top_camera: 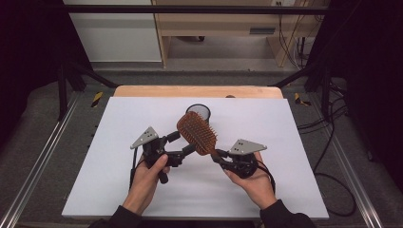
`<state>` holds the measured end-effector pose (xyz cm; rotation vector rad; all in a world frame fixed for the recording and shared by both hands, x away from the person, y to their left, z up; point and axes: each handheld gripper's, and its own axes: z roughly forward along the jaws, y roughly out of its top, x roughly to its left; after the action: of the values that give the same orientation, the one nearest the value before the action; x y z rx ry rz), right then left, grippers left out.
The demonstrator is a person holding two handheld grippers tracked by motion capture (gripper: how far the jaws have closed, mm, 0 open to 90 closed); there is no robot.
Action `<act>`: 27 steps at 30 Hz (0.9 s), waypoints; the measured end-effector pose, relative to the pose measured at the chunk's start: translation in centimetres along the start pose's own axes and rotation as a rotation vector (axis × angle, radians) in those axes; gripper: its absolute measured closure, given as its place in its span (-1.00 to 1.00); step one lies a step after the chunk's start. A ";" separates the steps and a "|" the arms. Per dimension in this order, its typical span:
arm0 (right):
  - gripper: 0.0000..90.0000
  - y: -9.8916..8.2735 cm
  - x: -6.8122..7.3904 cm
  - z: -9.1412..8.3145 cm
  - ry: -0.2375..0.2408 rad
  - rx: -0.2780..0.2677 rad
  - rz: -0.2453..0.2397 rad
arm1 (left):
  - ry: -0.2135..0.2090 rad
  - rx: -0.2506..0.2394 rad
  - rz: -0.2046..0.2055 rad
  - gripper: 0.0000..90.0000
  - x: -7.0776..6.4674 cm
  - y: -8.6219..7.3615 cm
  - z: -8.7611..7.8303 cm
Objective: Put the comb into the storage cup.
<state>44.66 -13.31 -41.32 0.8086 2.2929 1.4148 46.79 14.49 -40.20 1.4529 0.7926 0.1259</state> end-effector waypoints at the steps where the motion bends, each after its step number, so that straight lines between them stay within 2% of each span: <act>1: 0.61 0.0 0.1 0.0 -0.004 -0.005 -0.006 | -0.010 -0.001 0.002 -0.85 -0.1 0.1 0.2; 9: 0.61 0.0 0.6 0.4 -0.008 -0.014 -0.026 | 0.005 0.009 0.015 -0.81 -0.4 0.8 0.9; 11: 0.61 0.0 0.8 0.4 -0.009 -0.018 -0.032 | 0.013 -0.004 -0.004 -0.76 -0.2 1.1 0.8; 13: 0.61 0.1 0.9 0.4 -0.008 -0.023 -0.042 | -0.002 -0.013 -0.026 -0.67 -0.1 1.3 0.6; 27: 0.61 0.1 1.7 0.6 -0.023 -0.034 -0.076 | 0.010 -0.042 -0.089 -0.41 0.4 2.7 -0.3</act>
<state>43.67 -11.82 -41.42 0.7165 2.2521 1.4000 47.94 15.32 -37.91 1.3756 0.8567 0.0816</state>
